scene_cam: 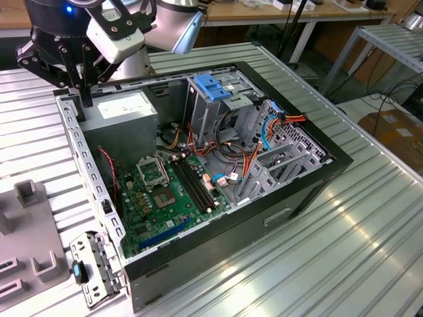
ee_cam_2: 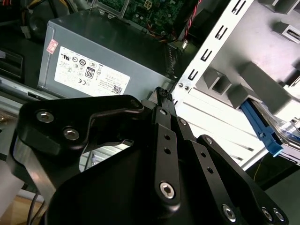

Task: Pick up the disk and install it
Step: 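Reach for the disk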

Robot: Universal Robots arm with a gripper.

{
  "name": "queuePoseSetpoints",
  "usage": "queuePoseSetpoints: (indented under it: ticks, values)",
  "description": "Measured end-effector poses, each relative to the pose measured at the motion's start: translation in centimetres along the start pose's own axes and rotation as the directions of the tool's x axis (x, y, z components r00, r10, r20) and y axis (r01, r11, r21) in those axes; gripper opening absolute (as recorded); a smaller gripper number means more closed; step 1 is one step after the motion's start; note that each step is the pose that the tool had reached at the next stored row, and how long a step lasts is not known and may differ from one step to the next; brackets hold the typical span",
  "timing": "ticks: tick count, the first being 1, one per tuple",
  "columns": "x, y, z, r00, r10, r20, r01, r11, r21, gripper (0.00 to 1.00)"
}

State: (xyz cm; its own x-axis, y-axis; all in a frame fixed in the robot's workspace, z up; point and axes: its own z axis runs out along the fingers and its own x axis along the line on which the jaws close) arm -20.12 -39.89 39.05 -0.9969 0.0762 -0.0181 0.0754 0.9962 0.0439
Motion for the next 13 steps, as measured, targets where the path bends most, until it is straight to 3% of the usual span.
queuePoseSetpoints:
  ticks: [13]
  values:
    - [0.95, -0.07, 0.01, 1.0000, 0.000, -0.0009, 0.000, 1.0000, 0.0001, 0.11]
